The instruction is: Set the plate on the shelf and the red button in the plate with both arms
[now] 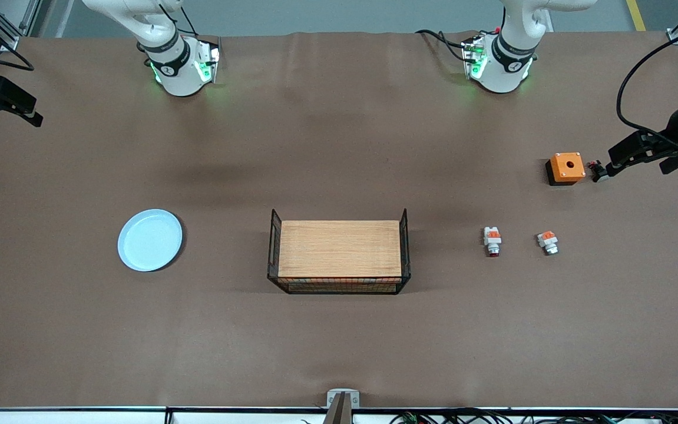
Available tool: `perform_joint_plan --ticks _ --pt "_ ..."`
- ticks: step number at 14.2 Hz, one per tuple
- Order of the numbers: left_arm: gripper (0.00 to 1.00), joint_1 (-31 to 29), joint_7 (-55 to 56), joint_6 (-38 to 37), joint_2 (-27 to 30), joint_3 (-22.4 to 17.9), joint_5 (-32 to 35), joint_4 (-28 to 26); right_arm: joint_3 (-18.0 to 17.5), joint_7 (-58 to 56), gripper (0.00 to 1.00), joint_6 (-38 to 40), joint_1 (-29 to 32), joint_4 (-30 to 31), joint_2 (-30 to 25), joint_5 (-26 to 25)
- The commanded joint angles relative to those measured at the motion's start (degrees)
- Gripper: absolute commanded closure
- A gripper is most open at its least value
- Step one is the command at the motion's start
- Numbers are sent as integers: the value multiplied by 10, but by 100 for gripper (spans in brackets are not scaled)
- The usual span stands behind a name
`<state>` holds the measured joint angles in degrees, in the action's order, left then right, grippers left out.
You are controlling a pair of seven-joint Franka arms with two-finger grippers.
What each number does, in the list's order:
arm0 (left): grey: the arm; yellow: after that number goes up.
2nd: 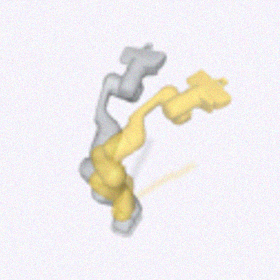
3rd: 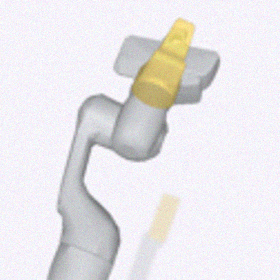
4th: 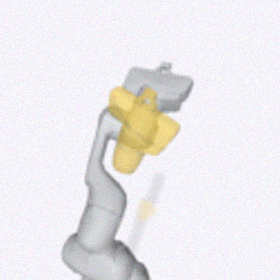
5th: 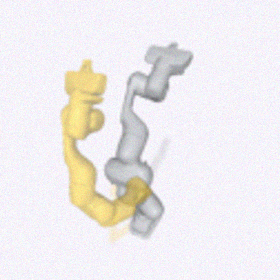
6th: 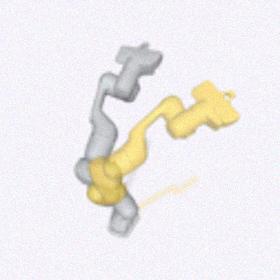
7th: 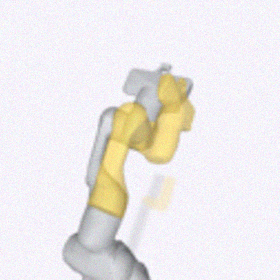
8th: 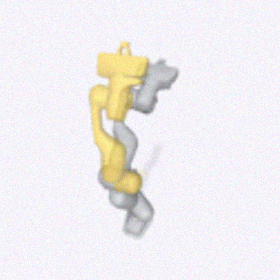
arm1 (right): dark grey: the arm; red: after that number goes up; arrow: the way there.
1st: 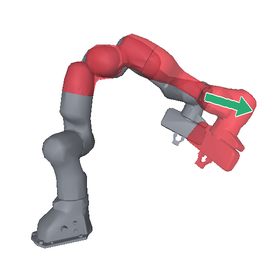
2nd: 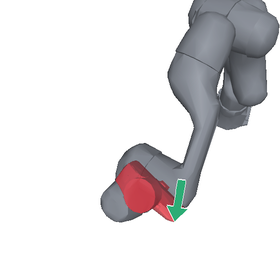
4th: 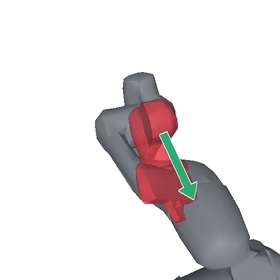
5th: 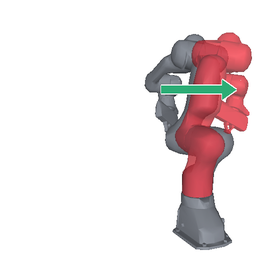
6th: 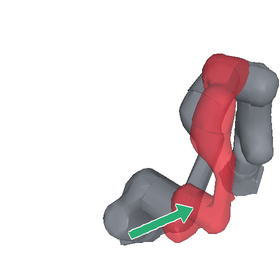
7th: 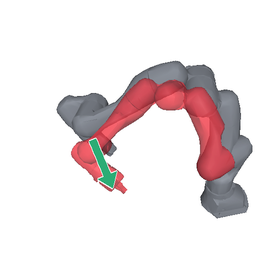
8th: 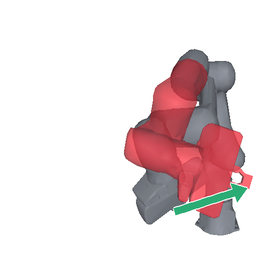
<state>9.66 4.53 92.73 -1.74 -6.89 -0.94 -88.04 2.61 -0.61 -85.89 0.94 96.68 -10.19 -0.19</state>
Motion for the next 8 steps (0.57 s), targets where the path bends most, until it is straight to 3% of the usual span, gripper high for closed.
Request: perform_joint_plan --ticks 1,8 --pt "0 2 -11 -12 -1 -1 5 10 -2 -4 0 -5 -1 11 -11 -10" --pt "0 2 -2 -12 -2 0 4 11 -2 -5 0 -4 2 1 -8 -12"
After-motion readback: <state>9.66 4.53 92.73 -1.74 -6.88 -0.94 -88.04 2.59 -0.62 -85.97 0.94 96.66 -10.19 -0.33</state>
